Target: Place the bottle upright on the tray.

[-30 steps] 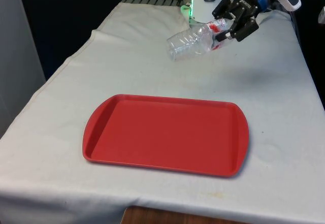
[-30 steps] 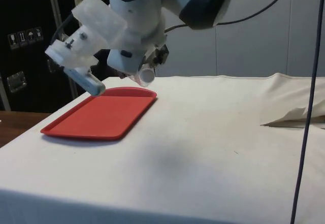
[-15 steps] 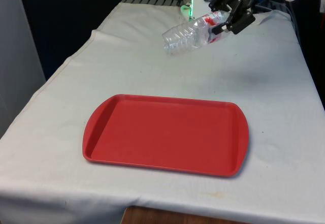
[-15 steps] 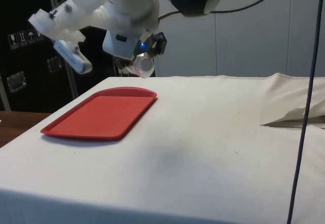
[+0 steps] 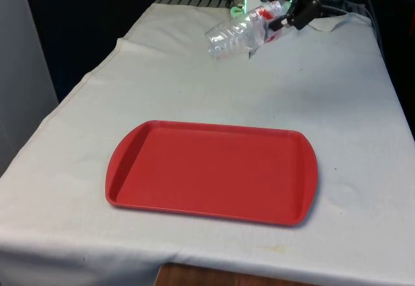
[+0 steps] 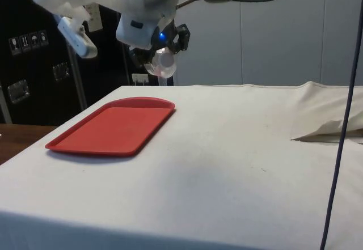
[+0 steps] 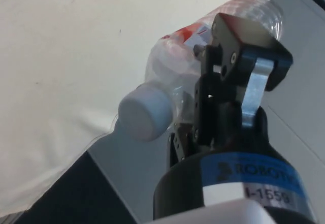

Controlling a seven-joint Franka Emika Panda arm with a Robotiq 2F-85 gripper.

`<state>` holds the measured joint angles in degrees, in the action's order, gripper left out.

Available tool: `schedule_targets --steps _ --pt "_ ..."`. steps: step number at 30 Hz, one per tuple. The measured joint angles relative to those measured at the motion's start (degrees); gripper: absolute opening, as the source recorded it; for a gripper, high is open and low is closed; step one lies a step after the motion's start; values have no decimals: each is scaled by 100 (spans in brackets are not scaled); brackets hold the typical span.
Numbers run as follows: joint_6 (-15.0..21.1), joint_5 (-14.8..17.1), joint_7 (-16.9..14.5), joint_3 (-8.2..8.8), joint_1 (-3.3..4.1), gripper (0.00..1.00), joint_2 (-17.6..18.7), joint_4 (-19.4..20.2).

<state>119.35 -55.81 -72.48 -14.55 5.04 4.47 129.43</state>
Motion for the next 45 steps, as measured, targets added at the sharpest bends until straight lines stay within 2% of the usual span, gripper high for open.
schedule_targets --steps 12,32,45 --pt "69 533 -321 109 0 0 -160 0" --pt "269 1261 -647 332 -6 0 -241 -17" --pt "458 1788 -894 544 -6 0 -269 -17"
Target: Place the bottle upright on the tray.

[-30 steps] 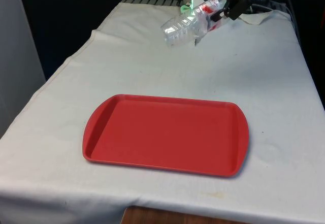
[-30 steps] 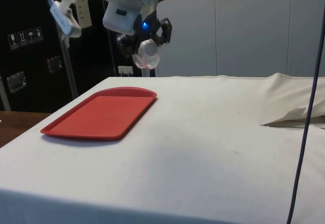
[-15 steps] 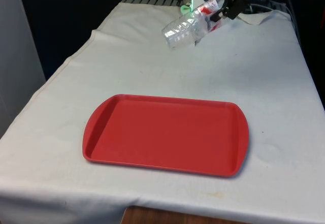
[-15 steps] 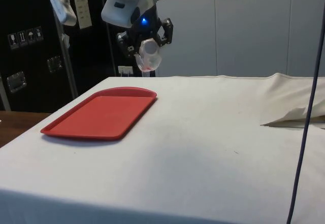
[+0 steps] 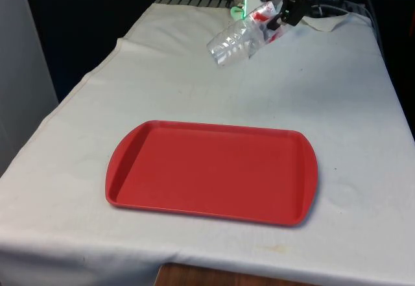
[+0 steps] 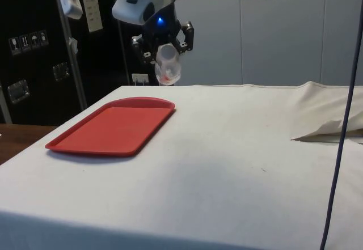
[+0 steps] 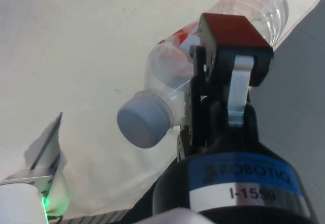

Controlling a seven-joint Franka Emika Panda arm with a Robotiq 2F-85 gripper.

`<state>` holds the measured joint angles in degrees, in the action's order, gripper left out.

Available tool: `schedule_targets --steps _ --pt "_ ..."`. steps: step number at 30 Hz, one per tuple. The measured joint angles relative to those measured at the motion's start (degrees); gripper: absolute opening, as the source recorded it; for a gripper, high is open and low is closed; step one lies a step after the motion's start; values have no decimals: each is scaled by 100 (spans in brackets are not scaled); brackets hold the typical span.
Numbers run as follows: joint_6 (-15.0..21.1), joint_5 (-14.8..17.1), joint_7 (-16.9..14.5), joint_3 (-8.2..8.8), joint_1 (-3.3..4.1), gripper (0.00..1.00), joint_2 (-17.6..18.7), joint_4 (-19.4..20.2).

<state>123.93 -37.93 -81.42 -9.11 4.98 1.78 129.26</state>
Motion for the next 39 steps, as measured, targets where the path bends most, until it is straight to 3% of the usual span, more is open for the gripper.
schedule_targets --steps 26,39 --pt "-23 894 -693 321 -11 0 -435 -17" --pt "17 1421 -922 481 -11 0 -430 -103"
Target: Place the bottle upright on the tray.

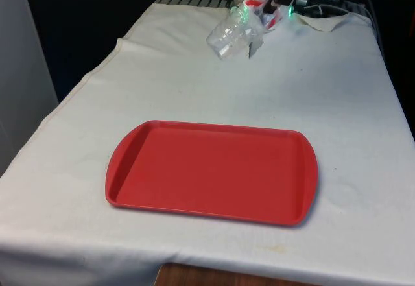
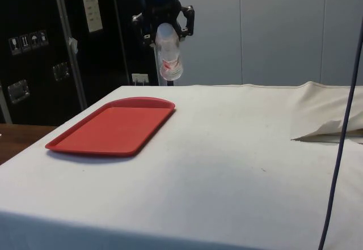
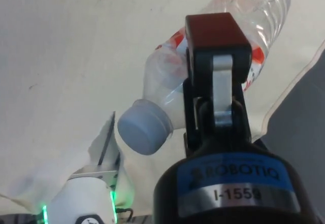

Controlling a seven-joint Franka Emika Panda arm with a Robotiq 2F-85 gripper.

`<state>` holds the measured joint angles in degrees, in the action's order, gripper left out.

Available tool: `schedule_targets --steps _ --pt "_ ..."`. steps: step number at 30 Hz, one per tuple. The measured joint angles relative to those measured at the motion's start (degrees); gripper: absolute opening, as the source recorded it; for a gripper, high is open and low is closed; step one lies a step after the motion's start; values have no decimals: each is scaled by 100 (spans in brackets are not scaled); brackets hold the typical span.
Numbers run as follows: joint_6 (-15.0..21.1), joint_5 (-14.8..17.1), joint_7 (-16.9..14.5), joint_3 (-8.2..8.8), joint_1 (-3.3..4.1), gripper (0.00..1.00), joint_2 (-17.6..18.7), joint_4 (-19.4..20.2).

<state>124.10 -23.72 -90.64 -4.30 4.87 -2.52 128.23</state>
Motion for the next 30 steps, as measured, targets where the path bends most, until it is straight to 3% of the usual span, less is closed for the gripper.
schedule_targets --steps 30 --pt "86 1461 -556 269 -6 0 97 -229"
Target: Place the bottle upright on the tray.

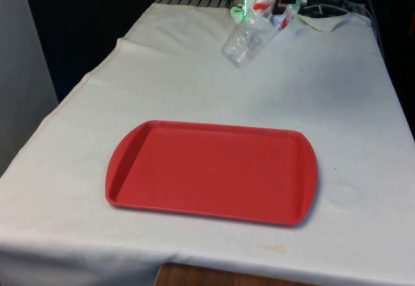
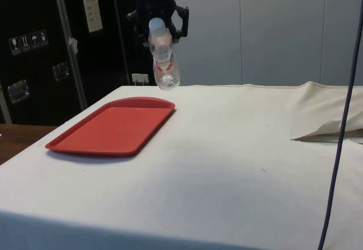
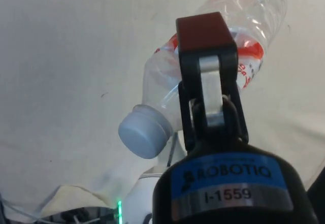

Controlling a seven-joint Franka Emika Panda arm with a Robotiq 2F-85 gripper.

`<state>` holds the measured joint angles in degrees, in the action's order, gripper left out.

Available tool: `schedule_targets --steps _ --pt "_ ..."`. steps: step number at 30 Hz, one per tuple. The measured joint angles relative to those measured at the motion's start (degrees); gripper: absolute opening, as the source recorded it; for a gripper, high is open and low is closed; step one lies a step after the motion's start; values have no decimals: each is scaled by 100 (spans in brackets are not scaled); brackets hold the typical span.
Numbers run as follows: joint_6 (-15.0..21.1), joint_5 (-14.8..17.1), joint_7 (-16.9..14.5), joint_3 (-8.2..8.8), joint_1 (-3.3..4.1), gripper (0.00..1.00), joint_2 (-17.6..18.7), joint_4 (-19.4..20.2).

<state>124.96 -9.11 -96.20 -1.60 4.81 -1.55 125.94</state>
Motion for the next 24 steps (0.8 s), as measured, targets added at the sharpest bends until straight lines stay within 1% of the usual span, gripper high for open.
schedule_targets --steps 5,6,7,14,16,17,21,22,24 --pt "11 246 -103 46 0 0 29 -40" --pt "11 246 -103 46 0 0 29 -40" --pt "11 355 -155 69 0 0 34 -57" --pt "23 699 -286 132 0 0 86 -132" --pt "23 699 -286 132 0 0 86 -132" --pt "23 808 -327 155 0 0 97 -149" --pt "29 1014 -407 189 0 0 109 -172" --pt "29 1112 -441 212 0 0 126 -195" --pt "29 1163 -464 218 0 0 138 -212"
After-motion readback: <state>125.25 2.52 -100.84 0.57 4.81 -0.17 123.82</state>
